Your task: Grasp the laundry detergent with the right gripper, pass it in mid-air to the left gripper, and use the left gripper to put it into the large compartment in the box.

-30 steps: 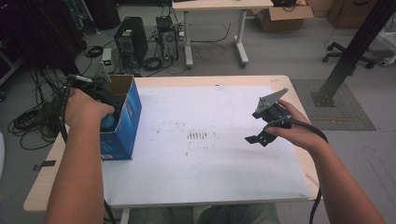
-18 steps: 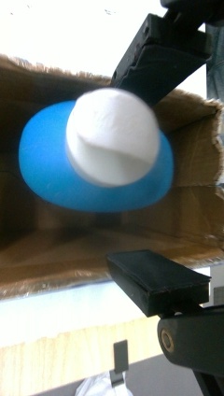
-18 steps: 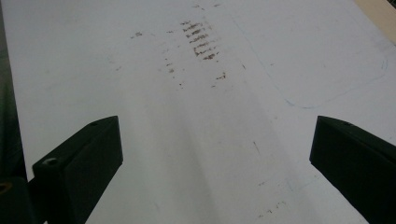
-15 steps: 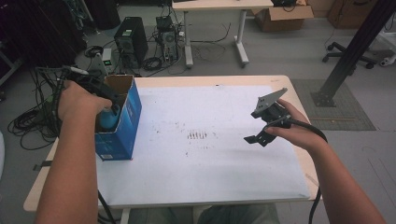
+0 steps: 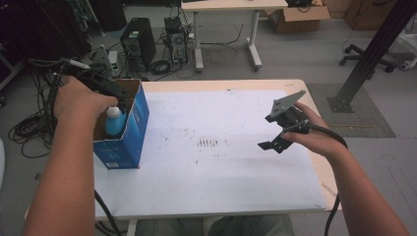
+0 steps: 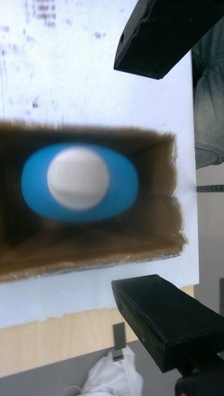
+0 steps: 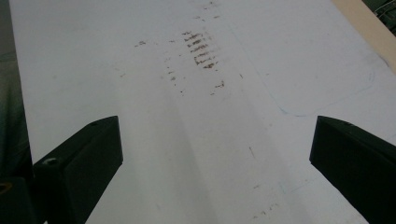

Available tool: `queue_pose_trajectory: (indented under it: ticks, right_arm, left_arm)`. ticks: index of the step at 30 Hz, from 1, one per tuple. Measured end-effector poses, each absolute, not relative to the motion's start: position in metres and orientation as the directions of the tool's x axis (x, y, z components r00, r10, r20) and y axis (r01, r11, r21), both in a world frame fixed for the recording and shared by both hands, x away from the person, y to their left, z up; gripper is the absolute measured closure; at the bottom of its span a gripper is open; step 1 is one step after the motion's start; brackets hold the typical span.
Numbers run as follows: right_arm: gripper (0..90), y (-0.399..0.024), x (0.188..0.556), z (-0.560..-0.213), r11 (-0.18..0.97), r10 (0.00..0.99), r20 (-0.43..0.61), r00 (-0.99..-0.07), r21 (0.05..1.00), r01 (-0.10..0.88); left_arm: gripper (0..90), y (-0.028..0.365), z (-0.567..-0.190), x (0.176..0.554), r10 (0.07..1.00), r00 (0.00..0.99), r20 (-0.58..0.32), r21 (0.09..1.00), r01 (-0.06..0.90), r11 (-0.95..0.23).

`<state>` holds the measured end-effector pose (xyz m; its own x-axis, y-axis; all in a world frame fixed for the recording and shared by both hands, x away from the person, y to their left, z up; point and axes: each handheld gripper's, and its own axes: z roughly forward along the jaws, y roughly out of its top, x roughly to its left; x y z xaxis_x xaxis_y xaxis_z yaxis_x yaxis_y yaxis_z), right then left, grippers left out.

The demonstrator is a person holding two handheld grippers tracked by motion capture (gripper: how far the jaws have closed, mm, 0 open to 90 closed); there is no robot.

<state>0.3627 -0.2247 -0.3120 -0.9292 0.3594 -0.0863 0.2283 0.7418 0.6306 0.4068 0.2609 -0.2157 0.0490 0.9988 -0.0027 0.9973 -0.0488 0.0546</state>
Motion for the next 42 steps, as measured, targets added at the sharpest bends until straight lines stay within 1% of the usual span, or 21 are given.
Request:
queue_pose_trajectory:
  ticks: [4,5,6,8,9,10,11,12,13,14,15,16,18,22,23,25,28,29,32,37,42]
  right_arm:
    - [2.7,-0.227,0.363,-0.304,0.743,0.358,-0.096,-0.929,0.631,0.222]
    - [2.7,-0.227,0.363,-0.304,0.743,0.358,-0.096,-0.929,0.631,0.222]
    - [2.8,-0.227,0.364,-0.299,0.745,0.357,-0.099,-0.929,0.63,0.219]
    - [2.8,-0.227,0.364,-0.294,0.75,0.353,-0.106,-0.93,0.626,0.213]
    - [2.8,-0.227,0.365,-0.292,0.752,0.352,-0.108,-0.93,0.624,0.212]
    - [2.8,-0.226,0.365,-0.289,0.756,0.349,-0.111,-0.931,0.62,0.21]
    - [2.8,-0.226,0.365,-0.289,0.756,0.349,-0.111,-0.931,0.62,0.21]
    - [2.7,-0.225,0.365,-0.285,0.77,0.344,-0.125,-0.931,0.604,0.204]
    - [2.7,-0.225,0.365,-0.285,0.77,0.344,-0.125,-0.931,0.604,0.204]
    - [2.8,-0.224,0.366,-0.283,0.78,0.336,-0.131,-0.933,0.594,0.198]
    - [2.8,-0.223,0.366,-0.281,0.79,0.331,-0.134,-0.934,0.581,0.196]
    - [2.8,-0.221,0.366,-0.276,0.811,0.317,-0.149,-0.936,0.554,0.187]
    - [2.8,-0.219,0.366,-0.273,0.826,0.303,-0.158,-0.94,0.536,0.176]
    - [2.9,-0.214,0.364,-0.267,0.856,0.27,-0.179,-0.946,0.494,0.151]
    - [2.9,-0.214,0.364,-0.267,0.856,0.27,-0.179,-0.946,0.494,0.151]
    - [2.9,-0.209,0.362,-0.262,0.88,0.245,-0.186,-0.952,0.454,0.138]
    - [3.1,-0.203,0.36,-0.258,0.902,0.213,-0.185,-0.959,0.413,0.121]
    - [3.1,-0.201,0.359,-0.257,0.908,0.203,-0.182,-0.962,0.404,0.115]
    - [3.2,-0.194,0.357,-0.255,0.924,0.184,-0.175,-0.967,0.367,0.109]
    - [3.3,-0.186,0.353,-0.254,0.936,0.163,-0.16,-0.974,0.338,0.101]
    - [3.6,-0.179,0.347,-0.257,0.957,0.143,-0.129,-0.981,0.272,0.103]
  left_arm:
    - [0.2,0.245,-0.201,0.406,0.992,0.128,0.004,0.071,0.989,-0.128]
    - [0.2,0.245,-0.201,0.406,0.992,0.128,0.004,0.071,0.989,-0.128]
    - [0.2,0.235,-0.192,0.406,0.983,0.185,0.007,0.091,0.979,-0.185]
    - [0.2,0.222,-0.184,0.405,0.971,0.237,0.004,0.1,0.966,-0.237]
    - [0.2,0.222,-0.184,0.405,0.971,0.237,0.004,0.1,0.966,-0.237]
    - [0.2,0.208,-0.177,0.403,0.956,0.295,-0.001,0.102,0.951,-0.293]
    - [0.2,0.208,-0.177,0.403,0.956,0.295,-0.001,0.102,0.951,-0.293]
    - [0.2,0.191,-0.17,0.4,0.927,0.375,0.001,0.106,0.922,-0.373]
    - [0.3,0.191,-0.17,0.4,0.927,0.375,0.001,0.106,0.922,-0.373]
    - [0.3,0.183,-0.167,0.398,0.91,0.416,0.003,0.109,0.904,-0.413]
    - [0.2,0.174,-0.166,0.396,0.887,0.462,0.007,0.116,0.88,-0.46]
    - [0.2,0.159,-0.164,0.393,0.824,0.566,-0.015,0.127,0.819,-0.56]
    - [0.2,0.146,-0.164,0.39,0.752,0.658,-0.036,0.137,0.748,-0.649]
    - [0.2,0.124,-0.173,0.381,0.606,0.796,-0.009,0.102,0.603,-0.791]
    - [0.2,0.124,-0.173,0.381,0.606,0.796,-0.009,0.102,0.603,-0.791]
    - [0.2,0.113,-0.182,0.375,0.527,0.85,-0.02,0.073,0.527,-0.847]
    - [0.2,0.105,-0.19,0.369,0.464,0.885,-0.041,0.061,0.465,-0.883]
    - [0.2,0.105,-0.19,0.369,0.464,0.885,-0.041,0.061,0.465,-0.883]
    - [0.2,0.095,-0.2,0.36,0.379,0.925,-0.03,0.031,0.38,-0.924]
    - [0.2,0.088,-0.209,0.35,0.301,0.953,-0.045,0.012,0.301,-0.953]
    - [0.2,0.081,-0.219,0.338,0.213,0.976,-0.051,-0.028,0.212,-0.977]
